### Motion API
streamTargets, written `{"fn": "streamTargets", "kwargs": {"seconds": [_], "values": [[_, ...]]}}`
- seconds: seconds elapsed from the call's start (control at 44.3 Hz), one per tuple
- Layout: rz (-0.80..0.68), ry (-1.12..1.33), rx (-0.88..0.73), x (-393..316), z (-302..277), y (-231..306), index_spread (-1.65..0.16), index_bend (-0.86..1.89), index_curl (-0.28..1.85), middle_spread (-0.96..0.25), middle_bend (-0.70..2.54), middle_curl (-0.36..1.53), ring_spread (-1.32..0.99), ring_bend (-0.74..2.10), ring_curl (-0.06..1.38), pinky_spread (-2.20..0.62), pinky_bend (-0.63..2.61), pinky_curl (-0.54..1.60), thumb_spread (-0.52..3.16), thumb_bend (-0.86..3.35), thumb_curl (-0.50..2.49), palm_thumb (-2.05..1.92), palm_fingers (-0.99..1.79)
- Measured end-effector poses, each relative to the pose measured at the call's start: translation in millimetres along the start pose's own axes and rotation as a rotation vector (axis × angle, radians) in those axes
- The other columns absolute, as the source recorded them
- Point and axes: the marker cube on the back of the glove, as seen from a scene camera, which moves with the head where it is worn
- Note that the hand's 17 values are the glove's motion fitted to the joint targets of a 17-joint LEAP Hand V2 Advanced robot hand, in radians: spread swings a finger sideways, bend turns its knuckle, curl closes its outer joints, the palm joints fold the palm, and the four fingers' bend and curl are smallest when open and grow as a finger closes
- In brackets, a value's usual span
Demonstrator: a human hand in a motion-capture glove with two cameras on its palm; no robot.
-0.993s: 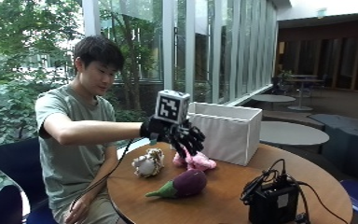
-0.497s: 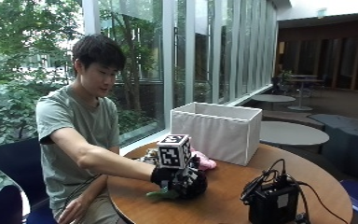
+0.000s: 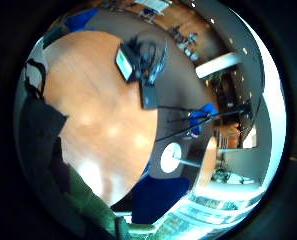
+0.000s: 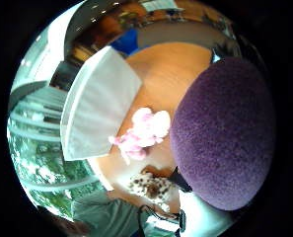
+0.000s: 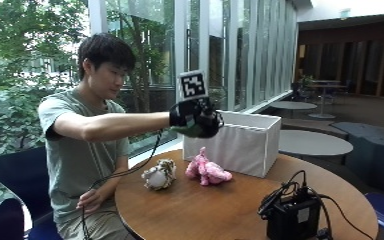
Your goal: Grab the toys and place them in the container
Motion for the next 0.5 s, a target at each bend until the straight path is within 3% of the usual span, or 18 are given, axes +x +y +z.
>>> {"fn": "streamTargets", "kwargs": {"seconds": [0.068, 0.181, 0.497], "values": [[-0.081, -0.027, 0.053, -40, -44, -10, -0.33, 0.42, 0.05, -0.30, 0.93, 0.62, -0.35, 1.29, 0.49, -0.38, 1.08, 0.43, 0.70, 0.14, 0.58, 0.62, 1.10], [-0.065, -0.078, 0.114, -98, -103, -37, -0.34, 0.47, 0.06, -0.30, 0.94, 0.64, -0.36, 1.28, 0.49, -0.38, 1.07, 0.44, 0.64, 0.12, 0.62, 0.62, 1.10], [-0.298, -0.107, 0.181, -227, -160, -114, -0.37, 0.56, 0.06, -0.30, 0.94, 0.70, -0.36, 1.28, 0.52, -0.38, 1.07, 0.46, 0.54, 0.09, 0.73, 0.64, 1.07]]}}
